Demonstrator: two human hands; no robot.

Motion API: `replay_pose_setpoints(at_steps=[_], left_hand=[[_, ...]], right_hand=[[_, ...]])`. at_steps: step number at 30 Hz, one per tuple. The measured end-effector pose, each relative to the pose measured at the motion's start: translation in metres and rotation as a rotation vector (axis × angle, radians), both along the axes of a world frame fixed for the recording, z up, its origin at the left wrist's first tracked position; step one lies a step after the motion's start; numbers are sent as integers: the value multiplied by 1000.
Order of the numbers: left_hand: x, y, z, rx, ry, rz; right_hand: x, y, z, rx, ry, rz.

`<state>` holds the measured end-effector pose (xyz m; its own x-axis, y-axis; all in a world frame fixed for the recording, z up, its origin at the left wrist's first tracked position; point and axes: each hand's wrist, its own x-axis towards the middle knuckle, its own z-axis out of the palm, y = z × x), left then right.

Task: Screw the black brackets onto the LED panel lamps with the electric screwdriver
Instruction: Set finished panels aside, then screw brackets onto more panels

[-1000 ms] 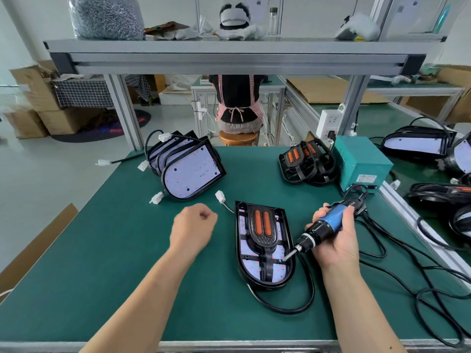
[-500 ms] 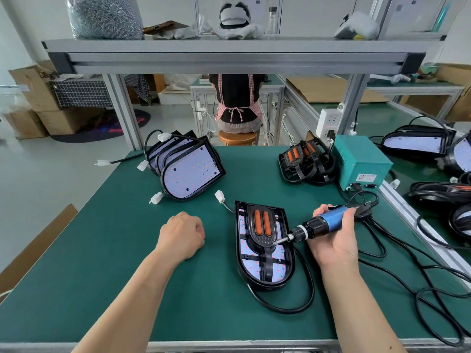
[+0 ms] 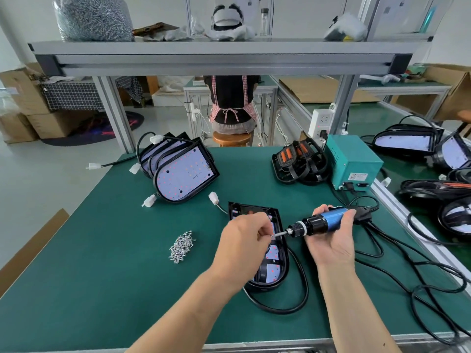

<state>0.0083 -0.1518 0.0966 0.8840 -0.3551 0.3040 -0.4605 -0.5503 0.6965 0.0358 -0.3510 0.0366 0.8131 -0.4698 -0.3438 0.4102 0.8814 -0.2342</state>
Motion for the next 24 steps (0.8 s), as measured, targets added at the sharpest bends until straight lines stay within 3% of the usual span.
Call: replay_pose_setpoints(at_steps=[24], left_hand=[[2,-11,-16,-74,70,81]], right_hand=[[-4,3,6,5,0,18]])
